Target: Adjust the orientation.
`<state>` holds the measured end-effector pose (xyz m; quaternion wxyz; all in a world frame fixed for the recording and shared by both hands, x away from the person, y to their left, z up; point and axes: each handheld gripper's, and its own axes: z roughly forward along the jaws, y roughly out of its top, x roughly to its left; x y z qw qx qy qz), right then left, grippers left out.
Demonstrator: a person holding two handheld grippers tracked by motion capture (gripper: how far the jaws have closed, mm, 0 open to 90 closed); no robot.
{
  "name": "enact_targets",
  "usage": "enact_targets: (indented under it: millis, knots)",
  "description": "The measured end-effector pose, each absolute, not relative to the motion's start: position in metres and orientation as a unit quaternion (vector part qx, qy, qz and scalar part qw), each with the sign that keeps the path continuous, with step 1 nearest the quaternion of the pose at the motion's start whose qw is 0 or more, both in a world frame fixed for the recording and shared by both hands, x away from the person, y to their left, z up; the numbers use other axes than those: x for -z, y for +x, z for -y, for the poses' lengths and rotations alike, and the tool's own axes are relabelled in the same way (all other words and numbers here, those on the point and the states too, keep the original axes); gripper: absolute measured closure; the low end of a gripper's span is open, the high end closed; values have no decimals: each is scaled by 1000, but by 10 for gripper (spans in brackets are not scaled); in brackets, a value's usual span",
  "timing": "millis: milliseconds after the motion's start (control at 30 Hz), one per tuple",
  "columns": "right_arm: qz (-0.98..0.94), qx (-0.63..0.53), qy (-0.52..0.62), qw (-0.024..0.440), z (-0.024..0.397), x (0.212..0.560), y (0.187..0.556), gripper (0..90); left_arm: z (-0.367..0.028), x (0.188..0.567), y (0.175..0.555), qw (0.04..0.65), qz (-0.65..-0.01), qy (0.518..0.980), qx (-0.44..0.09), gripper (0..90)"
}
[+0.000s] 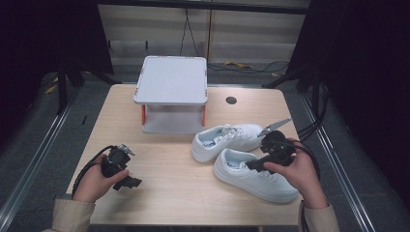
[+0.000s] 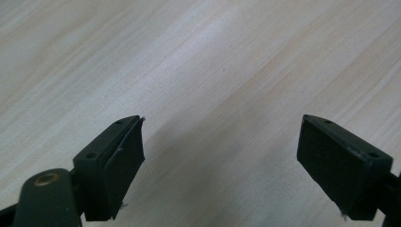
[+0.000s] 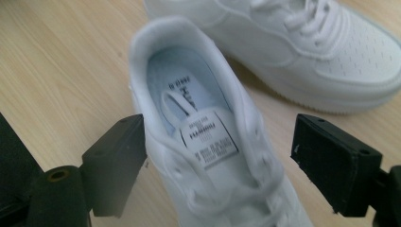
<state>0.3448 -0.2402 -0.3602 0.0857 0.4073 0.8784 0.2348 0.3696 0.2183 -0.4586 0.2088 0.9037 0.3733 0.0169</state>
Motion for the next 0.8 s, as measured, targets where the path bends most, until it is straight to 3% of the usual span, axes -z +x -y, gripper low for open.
enact_targets:
  millis: [400, 800]
  knots:
    - [-888, -237, 390, 60, 187, 359, 377, 214, -215, 449, 368, 216, -364, 906, -16, 151]
    - [-907, -188, 371, 65, 134, 368, 399, 218, -218, 445, 370, 210, -370, 905, -15, 151]
